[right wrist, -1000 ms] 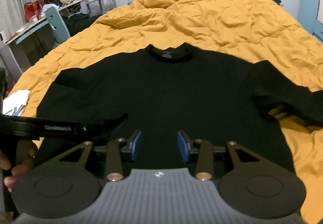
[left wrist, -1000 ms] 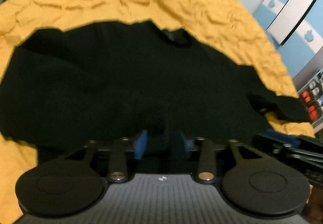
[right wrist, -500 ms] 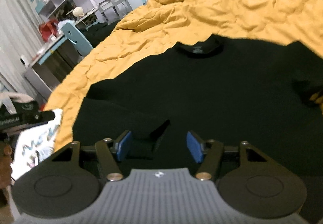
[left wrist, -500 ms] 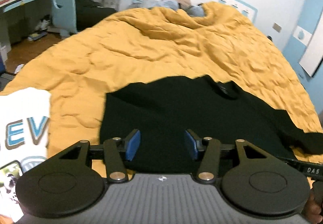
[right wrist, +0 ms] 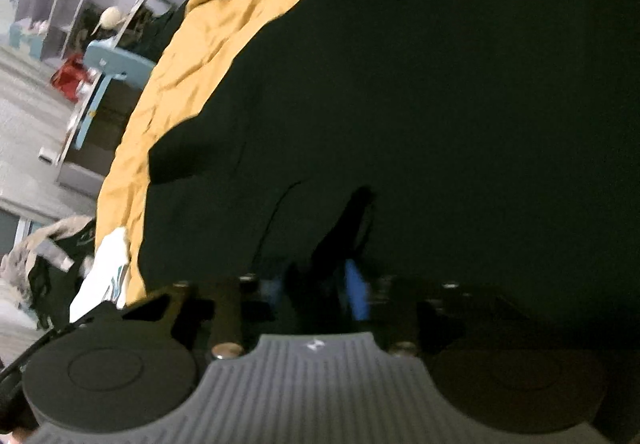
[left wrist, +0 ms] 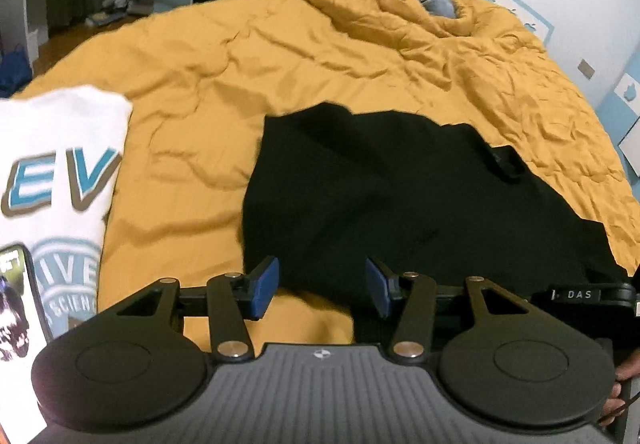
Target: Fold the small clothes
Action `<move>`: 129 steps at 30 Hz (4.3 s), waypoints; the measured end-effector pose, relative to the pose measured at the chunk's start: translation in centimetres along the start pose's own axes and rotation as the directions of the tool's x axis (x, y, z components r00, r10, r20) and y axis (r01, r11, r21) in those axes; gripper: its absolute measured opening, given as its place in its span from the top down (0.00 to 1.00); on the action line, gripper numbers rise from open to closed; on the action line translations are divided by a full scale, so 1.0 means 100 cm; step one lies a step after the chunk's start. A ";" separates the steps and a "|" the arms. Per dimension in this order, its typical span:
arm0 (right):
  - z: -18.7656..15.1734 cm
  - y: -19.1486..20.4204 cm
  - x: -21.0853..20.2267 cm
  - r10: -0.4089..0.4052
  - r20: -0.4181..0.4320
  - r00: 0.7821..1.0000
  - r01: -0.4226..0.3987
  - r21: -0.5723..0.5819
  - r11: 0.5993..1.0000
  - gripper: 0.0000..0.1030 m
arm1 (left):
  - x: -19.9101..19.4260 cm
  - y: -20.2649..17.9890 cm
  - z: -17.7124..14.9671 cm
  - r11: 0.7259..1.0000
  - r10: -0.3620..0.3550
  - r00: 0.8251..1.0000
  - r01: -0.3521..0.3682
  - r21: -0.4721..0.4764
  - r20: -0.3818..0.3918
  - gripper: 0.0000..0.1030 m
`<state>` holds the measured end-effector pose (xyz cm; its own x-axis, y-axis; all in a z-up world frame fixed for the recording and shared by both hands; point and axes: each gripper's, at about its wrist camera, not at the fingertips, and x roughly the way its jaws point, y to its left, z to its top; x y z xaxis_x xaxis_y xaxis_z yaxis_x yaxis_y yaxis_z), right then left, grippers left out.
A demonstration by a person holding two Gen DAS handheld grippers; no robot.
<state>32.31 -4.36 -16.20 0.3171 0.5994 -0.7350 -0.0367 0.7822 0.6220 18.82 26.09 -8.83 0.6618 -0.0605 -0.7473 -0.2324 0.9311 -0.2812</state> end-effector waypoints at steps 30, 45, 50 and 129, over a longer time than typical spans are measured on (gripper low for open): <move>0.177 0.036 -0.227 0.013 0.515 0.857 0.132 -0.245 0.961 0.99 | 0.110 -0.041 0.013 0.996 0.003 1.000 -0.002 0.090 -0.017 0.78; 0.139 -0.202 -0.131 -0.253 0.189 0.949 0.243 0.075 0.967 0.98 | 0.095 -0.030 0.032 0.997 -0.039 0.998 0.043 0.069 -0.058 0.67; 0.135 -0.198 -0.135 -0.245 0.185 0.952 0.240 0.049 0.969 0.97 | 0.090 -0.029 0.059 0.995 -0.097 0.995 0.097 0.009 0.032 0.41; 0.163 -0.096 -0.434 -0.065 0.801 0.594 0.126 -0.013 0.992 1.00 | -0.001 -0.076 0.050 0.999 0.041 0.988 -0.036 -0.033 0.148 0.67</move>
<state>34.31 -40.67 14.14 0.9504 0.1690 -0.2610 -0.0089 0.8539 0.5204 24.11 20.85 -3.64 0.7499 0.0315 -0.6609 -0.2799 0.9201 -0.2738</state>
